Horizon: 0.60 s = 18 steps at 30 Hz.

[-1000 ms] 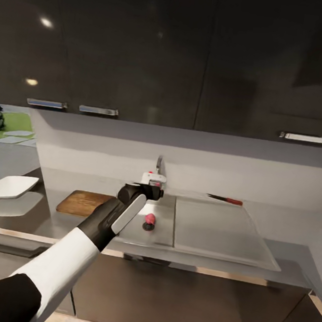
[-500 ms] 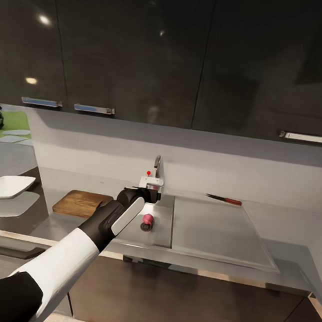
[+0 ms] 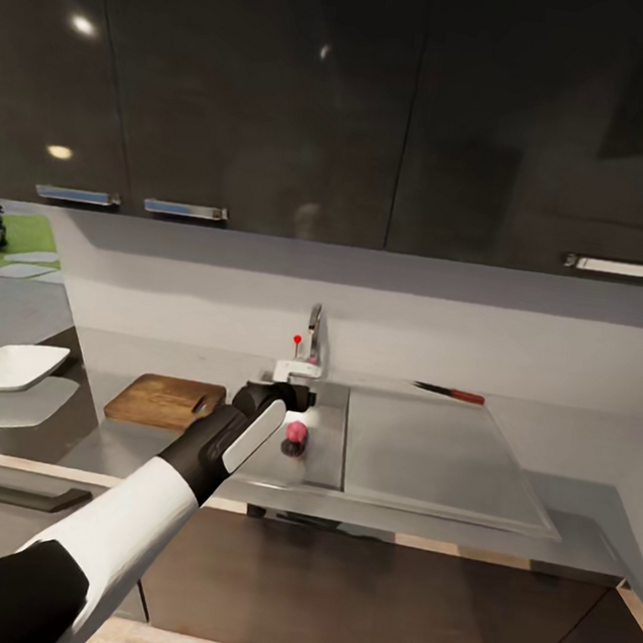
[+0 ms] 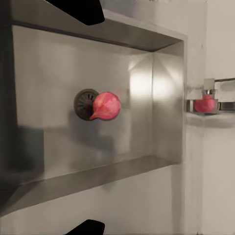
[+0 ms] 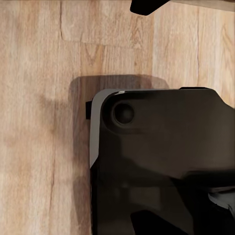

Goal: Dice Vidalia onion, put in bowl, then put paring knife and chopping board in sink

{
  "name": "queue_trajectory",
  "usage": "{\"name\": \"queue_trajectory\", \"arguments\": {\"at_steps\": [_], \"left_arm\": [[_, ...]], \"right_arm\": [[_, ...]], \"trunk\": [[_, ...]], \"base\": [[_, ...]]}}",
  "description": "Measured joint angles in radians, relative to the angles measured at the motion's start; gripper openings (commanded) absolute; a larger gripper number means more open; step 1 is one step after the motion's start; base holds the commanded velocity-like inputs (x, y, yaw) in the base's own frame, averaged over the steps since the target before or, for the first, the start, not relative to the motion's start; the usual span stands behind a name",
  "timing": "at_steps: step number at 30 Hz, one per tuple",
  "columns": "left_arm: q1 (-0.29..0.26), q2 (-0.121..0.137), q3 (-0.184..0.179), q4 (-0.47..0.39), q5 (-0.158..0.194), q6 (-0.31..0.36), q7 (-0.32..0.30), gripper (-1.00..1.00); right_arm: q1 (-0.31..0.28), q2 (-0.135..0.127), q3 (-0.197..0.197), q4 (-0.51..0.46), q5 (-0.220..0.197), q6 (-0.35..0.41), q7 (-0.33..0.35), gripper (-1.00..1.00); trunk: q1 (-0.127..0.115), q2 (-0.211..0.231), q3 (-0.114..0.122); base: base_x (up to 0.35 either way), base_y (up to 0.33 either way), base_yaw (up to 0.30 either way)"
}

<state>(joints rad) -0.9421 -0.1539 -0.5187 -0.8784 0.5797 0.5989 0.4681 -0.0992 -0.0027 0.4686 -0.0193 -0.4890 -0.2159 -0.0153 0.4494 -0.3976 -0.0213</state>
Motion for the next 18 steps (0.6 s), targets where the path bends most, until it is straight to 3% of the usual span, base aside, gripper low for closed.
{"name": "queue_trajectory", "arguments": {"at_steps": [4,9,18], "left_arm": [[0.000,0.000,-0.001,0.033,-0.001,-0.053,0.000,1.00],[0.000,0.000,-0.001,0.048,0.000,-0.073,0.001,1.00],[0.000,0.000,-0.002,0.069,0.001,-0.079,0.000,1.00]], "right_arm": [[0.000,0.000,0.000,0.000,0.000,0.000,0.000,1.00],[0.000,0.000,0.000,0.000,0.000,0.000,0.000,1.00],[0.000,0.000,0.000,0.000,0.000,0.000,0.000,1.00]], "trunk": [[0.000,0.000,-0.006],[0.000,0.000,-0.014],[0.000,0.000,-0.029]], "base": [[0.000,0.000,0.000],[0.028,0.000,0.000],[0.180,0.000,0.000]]}}
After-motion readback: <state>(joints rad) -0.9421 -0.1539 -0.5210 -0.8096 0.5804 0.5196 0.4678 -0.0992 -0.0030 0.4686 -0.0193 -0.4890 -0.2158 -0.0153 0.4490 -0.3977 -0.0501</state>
